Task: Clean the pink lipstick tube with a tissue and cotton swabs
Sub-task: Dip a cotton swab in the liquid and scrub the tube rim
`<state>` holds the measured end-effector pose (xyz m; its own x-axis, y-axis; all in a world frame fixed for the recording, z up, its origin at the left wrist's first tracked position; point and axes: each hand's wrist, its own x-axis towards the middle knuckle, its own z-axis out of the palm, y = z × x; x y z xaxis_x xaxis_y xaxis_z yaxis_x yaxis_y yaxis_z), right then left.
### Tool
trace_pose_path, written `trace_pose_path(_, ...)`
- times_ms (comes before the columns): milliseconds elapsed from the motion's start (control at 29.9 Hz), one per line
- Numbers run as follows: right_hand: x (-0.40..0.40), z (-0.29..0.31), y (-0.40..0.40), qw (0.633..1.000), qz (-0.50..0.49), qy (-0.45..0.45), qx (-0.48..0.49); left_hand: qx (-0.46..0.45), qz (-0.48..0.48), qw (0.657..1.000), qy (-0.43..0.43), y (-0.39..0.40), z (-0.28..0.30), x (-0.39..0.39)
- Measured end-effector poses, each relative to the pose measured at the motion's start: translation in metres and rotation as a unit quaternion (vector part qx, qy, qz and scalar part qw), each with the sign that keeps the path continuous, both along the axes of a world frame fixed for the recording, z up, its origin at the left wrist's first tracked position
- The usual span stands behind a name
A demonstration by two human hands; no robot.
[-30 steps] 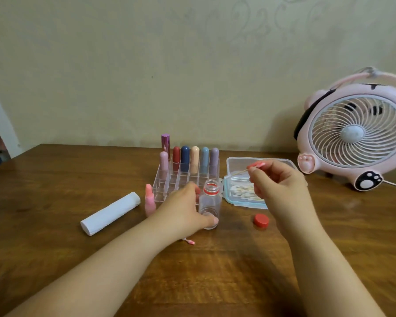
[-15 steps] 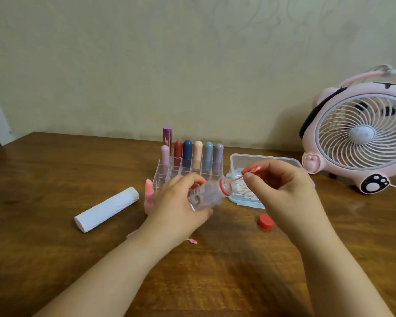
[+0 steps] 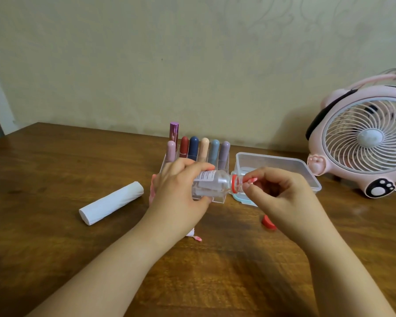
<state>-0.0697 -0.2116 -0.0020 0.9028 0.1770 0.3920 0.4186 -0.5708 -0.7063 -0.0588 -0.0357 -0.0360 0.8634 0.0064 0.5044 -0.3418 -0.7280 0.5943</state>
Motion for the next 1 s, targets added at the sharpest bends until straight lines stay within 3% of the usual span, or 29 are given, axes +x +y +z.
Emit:
trace_pose_path(234, -0.001, 0.002, 0.000, 0.999, -0.001, -0.015, 0.041, 0.014, 0.012, 1.000, -0.002, -0.002, 0.002, -0.001)
trace_pose_path(502, -0.001, 0.006, -0.005, 0.981, -0.057, -0.045, 0.178, -0.022, -0.068, 0.984, 0.161, -0.014, 0.003, -0.011)
trace_pose_path(736, -0.001, 0.009, -0.007, 0.965, -0.052, 0.028, 0.255, -0.010, -0.068, 0.974, 0.214, -0.022, -0.010, -0.008)
trace_pose_path(1004, -0.003, 0.010, -0.001, 0.949, -0.021, 0.081, 0.303, 0.030, -0.044, 0.979, 0.198, -0.027, -0.003, -0.011)
